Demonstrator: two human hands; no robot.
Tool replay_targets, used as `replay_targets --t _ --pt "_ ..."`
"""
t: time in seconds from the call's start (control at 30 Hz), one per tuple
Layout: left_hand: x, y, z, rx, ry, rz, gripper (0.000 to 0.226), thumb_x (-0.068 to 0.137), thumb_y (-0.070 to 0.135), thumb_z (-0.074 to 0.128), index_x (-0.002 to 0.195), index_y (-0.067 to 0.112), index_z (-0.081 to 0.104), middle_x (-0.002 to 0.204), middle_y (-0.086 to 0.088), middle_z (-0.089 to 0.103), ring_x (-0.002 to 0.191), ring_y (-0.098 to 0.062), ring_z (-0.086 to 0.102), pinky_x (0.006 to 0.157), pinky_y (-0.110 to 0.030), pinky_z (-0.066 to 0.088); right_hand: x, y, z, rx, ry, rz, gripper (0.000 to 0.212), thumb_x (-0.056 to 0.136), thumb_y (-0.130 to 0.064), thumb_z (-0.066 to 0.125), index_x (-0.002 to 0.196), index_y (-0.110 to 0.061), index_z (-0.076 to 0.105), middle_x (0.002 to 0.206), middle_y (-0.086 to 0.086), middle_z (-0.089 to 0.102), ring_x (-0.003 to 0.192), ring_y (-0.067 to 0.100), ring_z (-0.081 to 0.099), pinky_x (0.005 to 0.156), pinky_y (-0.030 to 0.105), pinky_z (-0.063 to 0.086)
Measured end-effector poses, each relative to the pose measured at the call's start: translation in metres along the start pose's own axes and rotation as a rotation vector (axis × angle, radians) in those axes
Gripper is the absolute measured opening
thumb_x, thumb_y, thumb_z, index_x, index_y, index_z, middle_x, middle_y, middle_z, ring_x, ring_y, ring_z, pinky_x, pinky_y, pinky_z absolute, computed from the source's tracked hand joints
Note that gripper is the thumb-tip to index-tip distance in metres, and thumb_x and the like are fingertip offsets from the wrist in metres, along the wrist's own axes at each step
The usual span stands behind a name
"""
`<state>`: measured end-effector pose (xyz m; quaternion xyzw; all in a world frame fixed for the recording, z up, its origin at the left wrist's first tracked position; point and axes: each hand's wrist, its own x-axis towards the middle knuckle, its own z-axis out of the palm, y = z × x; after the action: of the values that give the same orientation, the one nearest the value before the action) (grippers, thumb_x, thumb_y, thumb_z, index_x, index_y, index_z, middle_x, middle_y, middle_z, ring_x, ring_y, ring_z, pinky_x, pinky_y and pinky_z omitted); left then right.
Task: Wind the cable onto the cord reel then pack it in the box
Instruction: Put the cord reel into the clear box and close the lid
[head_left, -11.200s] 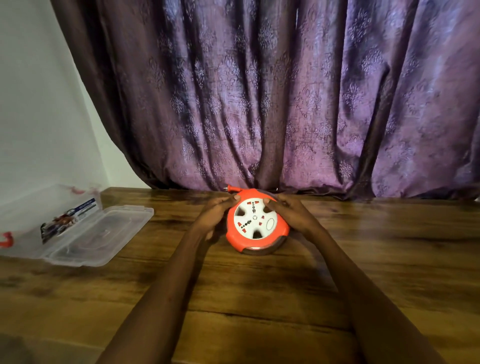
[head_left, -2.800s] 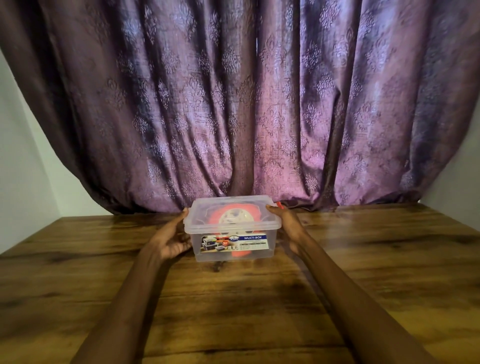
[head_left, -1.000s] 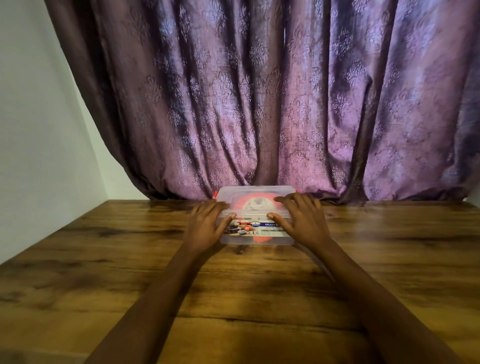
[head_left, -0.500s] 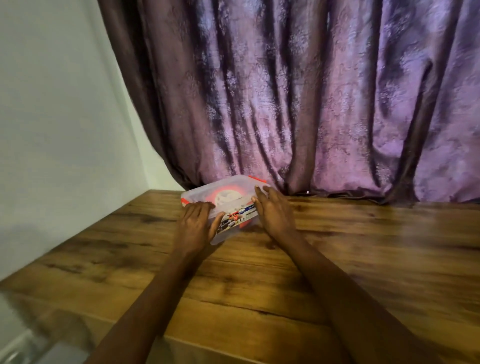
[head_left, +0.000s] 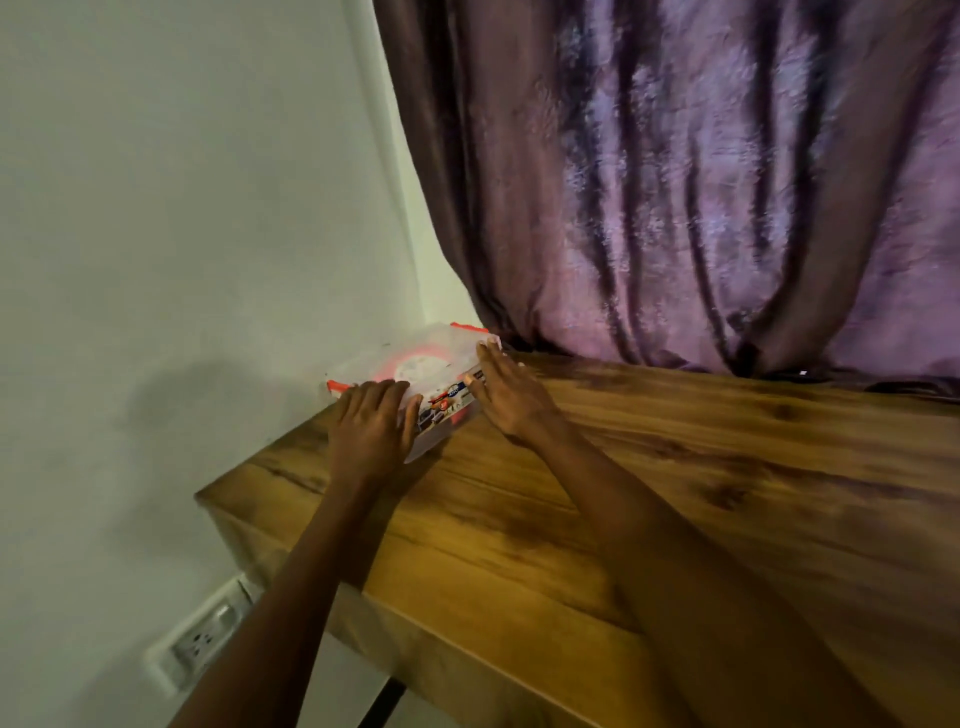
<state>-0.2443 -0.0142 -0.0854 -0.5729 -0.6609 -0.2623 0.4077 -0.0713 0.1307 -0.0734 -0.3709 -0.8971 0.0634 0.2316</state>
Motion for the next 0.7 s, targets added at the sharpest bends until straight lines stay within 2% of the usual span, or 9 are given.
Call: replay_targets --t 0.2,0.37,0.7 --pt "0.004 -0.049 0.010 0.071 0.025 -0.018 0.034 0.098 0.036 0.054 0.106 0.009 0.073 0.103 -0.012 0.074 0.094 -0.030 0.069 0.084 -0.039 0.051 0.044 -0.035 0.020 -0.002 -0.082 -0.038 0.069 0.105 -0.052 0.021 0.159 -0.019 -0.004 0.167 0.003 -0.010 0.153 0.026 0.014 0.122 0.047 0.015" --pt "0.007 -0.073 0.018 0.112 -0.042 -0.058 0.036 0.098 0.038 0.056 0.109 0.009 0.074 0.106 -0.012 0.075 0.096 -0.030 0.070 0.084 -0.038 0.051 0.070 -0.047 0.029 0.012 -0.156 -0.084 0.070 0.105 -0.053 0.024 0.158 -0.024 -0.010 0.166 -0.002 -0.016 0.153 0.023 0.013 0.121 0.051 0.016" --pt "0.012 -0.078 0.024 0.097 -0.073 -0.140 0.038 0.099 0.042 0.054 0.108 0.011 0.073 0.105 -0.011 0.074 0.097 -0.029 0.068 0.084 -0.038 0.050 0.092 -0.057 0.035 0.013 -0.233 -0.073 0.075 0.104 -0.053 0.027 0.156 -0.024 -0.017 0.165 -0.001 -0.020 0.154 0.028 0.010 0.121 0.057 0.015"
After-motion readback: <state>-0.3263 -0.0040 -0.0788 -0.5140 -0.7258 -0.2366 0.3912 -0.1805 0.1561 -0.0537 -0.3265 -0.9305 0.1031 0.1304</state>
